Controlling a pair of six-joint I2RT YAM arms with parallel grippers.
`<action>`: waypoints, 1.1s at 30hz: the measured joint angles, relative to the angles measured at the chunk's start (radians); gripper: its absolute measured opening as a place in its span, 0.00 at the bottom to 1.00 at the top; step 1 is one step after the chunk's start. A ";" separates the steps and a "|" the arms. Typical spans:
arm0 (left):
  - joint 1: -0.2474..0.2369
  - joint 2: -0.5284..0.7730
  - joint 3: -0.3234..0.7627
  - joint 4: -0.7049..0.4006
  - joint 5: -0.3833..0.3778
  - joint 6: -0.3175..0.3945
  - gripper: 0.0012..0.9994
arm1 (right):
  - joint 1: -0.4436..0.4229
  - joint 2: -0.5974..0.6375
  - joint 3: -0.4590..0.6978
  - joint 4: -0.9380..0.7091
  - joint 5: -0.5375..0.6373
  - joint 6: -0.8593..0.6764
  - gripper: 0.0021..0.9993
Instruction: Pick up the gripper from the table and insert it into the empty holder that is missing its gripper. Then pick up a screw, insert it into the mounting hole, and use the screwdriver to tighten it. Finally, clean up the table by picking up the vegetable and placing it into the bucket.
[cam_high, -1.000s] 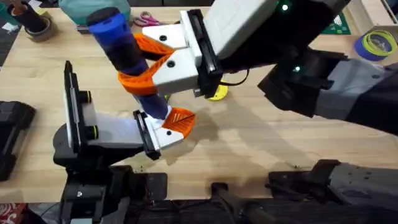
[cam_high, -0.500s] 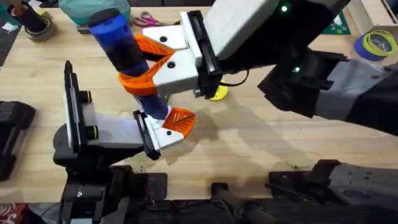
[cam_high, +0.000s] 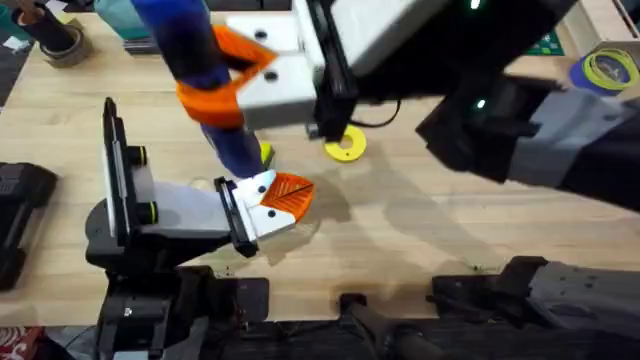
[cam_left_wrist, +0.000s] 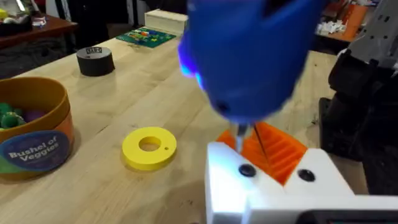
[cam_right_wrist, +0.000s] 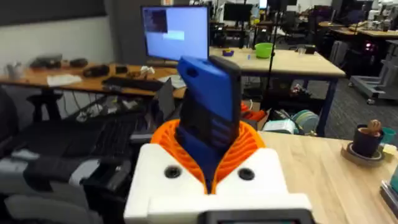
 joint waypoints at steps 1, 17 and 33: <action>0.000 0.000 0.000 0.000 0.000 0.000 0.01 | -0.003 0.000 0.022 -0.028 0.002 0.001 0.02; 0.000 0.000 0.000 0.000 0.000 0.000 0.01 | -0.026 0.000 0.594 -1.195 0.204 -0.423 0.02; 0.000 0.000 0.000 0.000 0.000 0.000 0.01 | -0.036 0.000 0.768 -1.744 0.928 -0.786 0.02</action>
